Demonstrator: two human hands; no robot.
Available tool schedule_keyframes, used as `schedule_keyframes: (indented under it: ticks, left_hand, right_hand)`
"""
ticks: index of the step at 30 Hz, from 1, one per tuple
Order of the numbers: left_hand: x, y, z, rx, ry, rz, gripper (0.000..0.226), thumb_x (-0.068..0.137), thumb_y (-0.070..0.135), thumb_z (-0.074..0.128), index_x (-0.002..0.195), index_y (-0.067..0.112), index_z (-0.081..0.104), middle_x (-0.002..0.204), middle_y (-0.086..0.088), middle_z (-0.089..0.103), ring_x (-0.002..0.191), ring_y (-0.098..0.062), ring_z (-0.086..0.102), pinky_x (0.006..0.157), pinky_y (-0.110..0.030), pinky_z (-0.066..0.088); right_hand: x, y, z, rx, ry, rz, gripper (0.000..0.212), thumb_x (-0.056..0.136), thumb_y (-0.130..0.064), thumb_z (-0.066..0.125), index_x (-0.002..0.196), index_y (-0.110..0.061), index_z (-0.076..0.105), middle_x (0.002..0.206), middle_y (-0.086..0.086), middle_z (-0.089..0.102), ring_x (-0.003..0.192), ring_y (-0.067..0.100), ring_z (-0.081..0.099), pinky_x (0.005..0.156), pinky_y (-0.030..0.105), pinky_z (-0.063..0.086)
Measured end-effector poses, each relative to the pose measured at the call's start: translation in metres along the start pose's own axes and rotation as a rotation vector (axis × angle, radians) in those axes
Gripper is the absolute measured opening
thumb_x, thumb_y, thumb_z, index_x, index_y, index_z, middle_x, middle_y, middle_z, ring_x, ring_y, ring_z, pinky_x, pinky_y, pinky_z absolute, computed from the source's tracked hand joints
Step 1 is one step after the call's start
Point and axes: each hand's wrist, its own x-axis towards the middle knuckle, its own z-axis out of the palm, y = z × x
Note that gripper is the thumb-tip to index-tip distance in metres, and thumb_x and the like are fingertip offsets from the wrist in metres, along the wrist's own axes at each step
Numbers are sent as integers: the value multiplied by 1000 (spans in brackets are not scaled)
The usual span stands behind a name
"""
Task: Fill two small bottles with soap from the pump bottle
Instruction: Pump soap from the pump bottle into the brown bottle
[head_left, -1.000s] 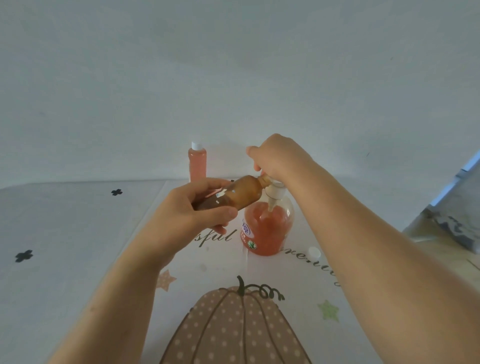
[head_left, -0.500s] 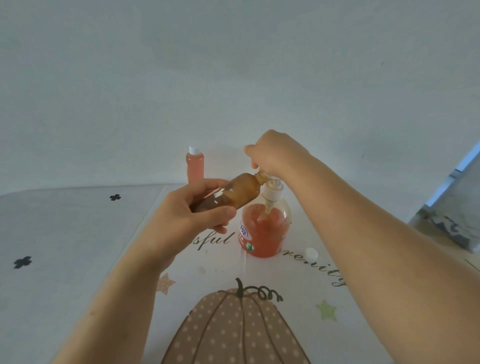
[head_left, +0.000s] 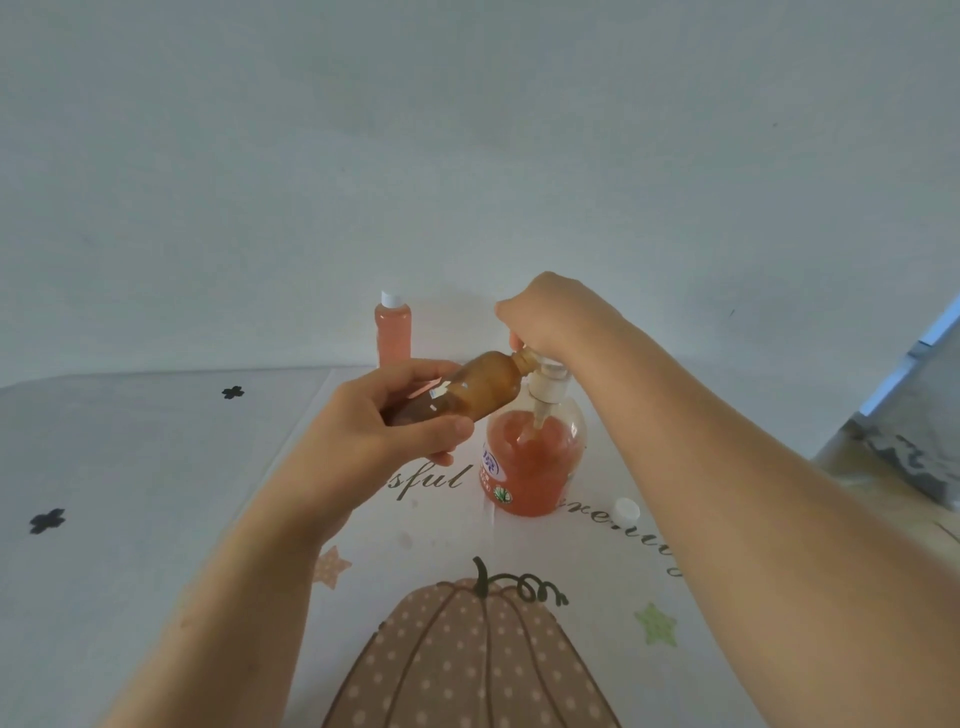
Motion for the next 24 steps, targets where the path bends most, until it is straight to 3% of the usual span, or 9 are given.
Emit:
schedule_keyframes:
  ticks: [3,7,13,24]
  left_hand:
    - [-1,2,2,-20,24,19,38,76,5,78,109,22,71,78,-1,72,66,-21,70,61,-14,50]
    - [-3,4,4,-31,31,25,37,76,6,78,107,24,72,78,-1,73,67,-22,71,61,-14,50]
    - [-1,5,2,-11,17,5,37,77,8,78,109,23,71,82,-3,73,69,-23,72,61,-13,50]
    - [3,-3,0,-9,-6,-26,39,76,3,78,110,20,70,78,0,73,66,-20,69,65,-21,54]
  right_hand:
    - [-4,-4,-7,-44,15,-15,27,91,-17,49,97,-12,75,79,3,70,58,20,57,59,25,40]
    - [-5,-5,-12,-102,49,-53,22,94,-19,50,95,-12,71,90,2,75,64,20,60,59,26,39]
    - [0,-3,-8,-19,37,-32,29,94,-22,48,96,-11,75,81,5,73,60,21,59,59,26,41]
    - [7,8,8,56,44,-67,36,94,-32,45,93,-12,74,84,6,71,76,26,64,70,32,46]
